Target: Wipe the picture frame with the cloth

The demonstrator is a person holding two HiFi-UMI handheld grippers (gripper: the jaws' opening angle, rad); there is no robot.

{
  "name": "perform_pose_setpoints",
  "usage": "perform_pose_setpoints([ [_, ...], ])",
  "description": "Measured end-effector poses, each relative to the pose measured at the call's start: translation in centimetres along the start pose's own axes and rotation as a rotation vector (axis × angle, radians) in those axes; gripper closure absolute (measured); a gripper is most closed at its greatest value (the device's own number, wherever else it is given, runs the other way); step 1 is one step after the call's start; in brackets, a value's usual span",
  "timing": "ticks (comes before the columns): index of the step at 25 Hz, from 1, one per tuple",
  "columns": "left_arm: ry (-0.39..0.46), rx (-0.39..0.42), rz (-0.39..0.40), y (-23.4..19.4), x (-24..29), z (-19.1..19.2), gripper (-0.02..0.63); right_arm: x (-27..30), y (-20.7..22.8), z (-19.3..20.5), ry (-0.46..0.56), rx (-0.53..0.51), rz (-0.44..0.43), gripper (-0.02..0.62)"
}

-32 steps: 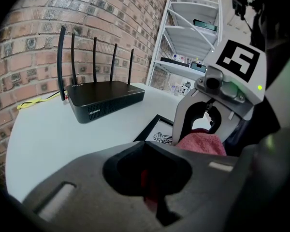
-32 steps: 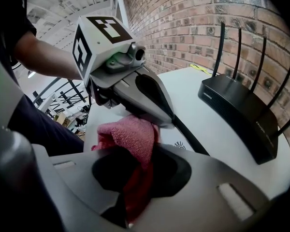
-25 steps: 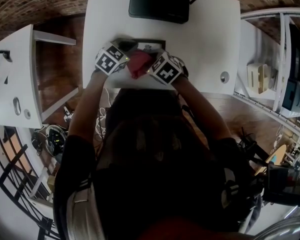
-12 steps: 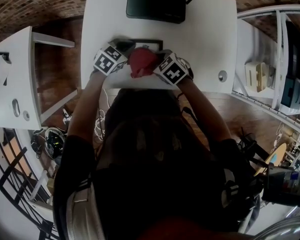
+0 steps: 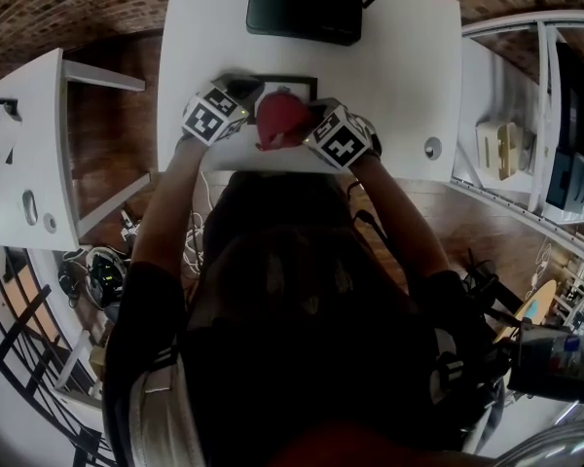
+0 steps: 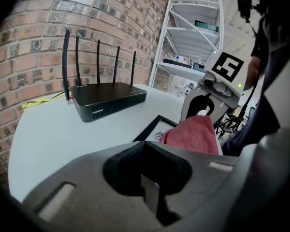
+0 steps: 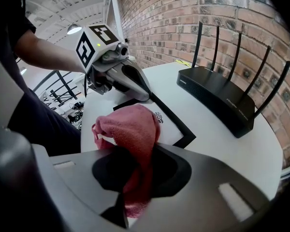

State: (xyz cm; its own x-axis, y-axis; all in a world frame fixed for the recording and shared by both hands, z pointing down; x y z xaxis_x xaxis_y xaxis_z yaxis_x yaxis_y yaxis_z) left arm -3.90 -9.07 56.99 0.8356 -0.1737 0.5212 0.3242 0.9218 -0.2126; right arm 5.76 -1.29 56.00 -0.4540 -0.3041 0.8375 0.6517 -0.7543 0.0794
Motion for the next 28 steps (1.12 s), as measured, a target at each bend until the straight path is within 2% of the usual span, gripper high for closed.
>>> perform_pose_setpoints([
  [6, -0.001, 0.002, -0.002, 0.0, 0.0, -0.1, 0.604, -0.8, 0.1, 0.7, 0.017, 0.000, 0.020, 0.522],
  [10, -0.002, 0.002, -0.003, -0.1, 0.0, 0.0, 0.605, -1.4, 0.2, 1.5, 0.033, 0.036, 0.038, 0.522],
  [14, 0.001, 0.002, -0.002, -0.1, 0.0, 0.0, 0.604, -2.2, 0.8, 2.8, 0.002, 0.032, 0.074, 0.522],
  [19, 0.002, 0.004, -0.005, -0.1, 0.0, 0.0, 0.604, -3.6, 2.0, 4.6, -0.006, 0.088, 0.119, 0.522],
  [26, 0.011, -0.003, -0.019, -0.1, -0.1, 0.1, 0.604, -5.7, 2.8, 3.0, 0.065, 0.113, 0.157, 0.520],
  [28, 0.061, -0.063, -0.055, -0.7, -0.9, -0.1, 0.604, -6.0, 2.5, 1.8, 0.094, 0.095, 0.147, 0.520],
])
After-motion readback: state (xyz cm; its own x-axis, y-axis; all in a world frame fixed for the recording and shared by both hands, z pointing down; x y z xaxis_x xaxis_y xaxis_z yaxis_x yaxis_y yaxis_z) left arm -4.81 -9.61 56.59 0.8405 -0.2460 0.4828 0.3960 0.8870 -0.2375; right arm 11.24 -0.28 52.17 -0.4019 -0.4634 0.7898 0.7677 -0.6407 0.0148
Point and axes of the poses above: the fingertips, and each gripper's own axes: x forward along the fingers, y to its right, z out of its underside, the point moved 4 cm from there along -x, backward along the fingers, and after that the axes turned 8 degrees about y, right-handed, at the moved point
